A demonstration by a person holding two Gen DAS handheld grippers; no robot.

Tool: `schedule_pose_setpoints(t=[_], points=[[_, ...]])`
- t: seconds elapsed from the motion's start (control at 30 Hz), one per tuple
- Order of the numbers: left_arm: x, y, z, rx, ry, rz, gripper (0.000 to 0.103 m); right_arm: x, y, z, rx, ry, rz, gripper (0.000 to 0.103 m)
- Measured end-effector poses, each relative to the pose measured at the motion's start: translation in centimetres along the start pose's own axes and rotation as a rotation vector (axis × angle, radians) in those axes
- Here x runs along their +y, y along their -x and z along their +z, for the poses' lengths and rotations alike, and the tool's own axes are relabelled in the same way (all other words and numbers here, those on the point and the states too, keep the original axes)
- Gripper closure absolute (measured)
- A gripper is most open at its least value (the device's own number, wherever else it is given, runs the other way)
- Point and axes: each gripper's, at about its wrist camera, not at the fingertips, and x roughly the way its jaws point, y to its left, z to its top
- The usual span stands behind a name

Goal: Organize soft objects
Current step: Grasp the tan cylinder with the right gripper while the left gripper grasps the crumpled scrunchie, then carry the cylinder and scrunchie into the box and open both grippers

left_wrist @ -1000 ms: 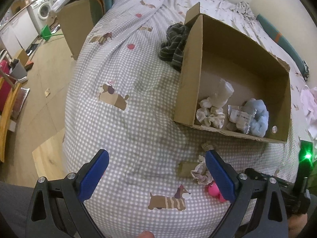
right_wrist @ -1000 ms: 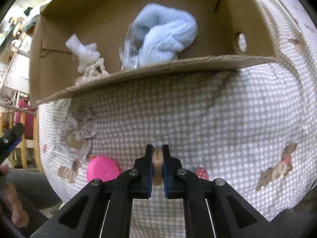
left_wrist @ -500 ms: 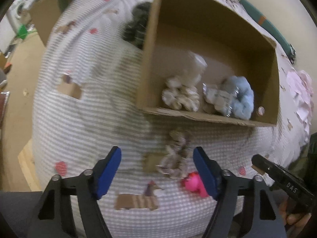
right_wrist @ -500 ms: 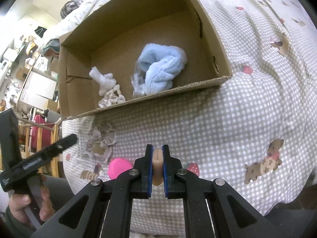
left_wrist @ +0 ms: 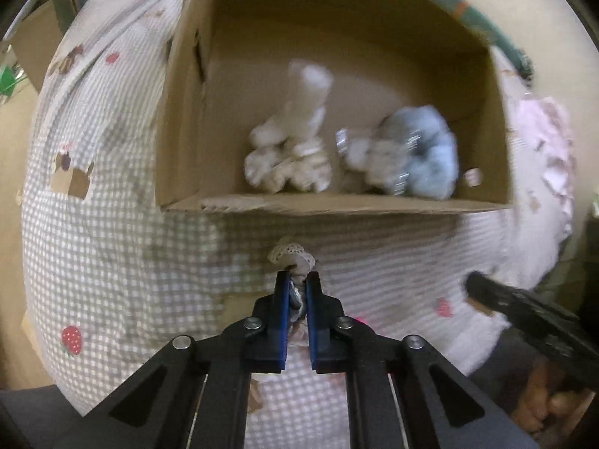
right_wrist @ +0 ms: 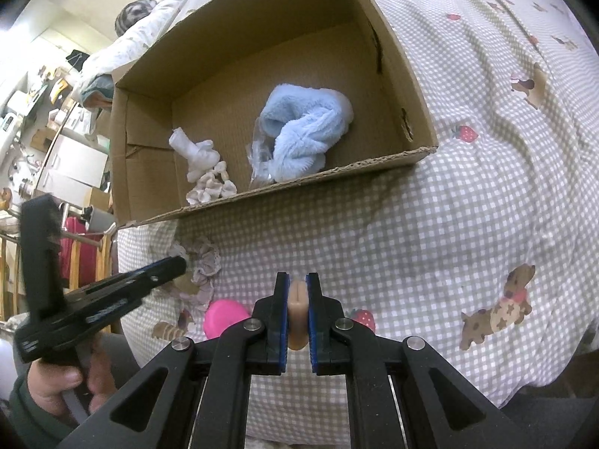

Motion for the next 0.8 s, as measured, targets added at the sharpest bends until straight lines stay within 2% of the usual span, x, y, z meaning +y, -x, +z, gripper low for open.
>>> schedule_pose_setpoints(t=[0.13,0.27,0.47,0.8], points=[[-0.5,3.2,-0.8,-0.066,-0.013,-0.035,0.095,0.2,0.2,-0.1,-0.001,0.003,0.004,0.093],[-0.1,5.3,-1.5,-0.117,-0.008,-0.026,0.095,0.8,0.5,-0.4,-0.011,0.02,0.017,0.093],[0.9,5.8,-2.1,-0.12,-0.009,0.012,0.095,1.4,1.1,-1.1,-0.021,0.043,0.029,0.093],[0.6,6.9,-2.8,-0.156,-0.007,0.052,0.095,1.5,2.6,-1.7,-0.054,0.057,0.063,0.093]])
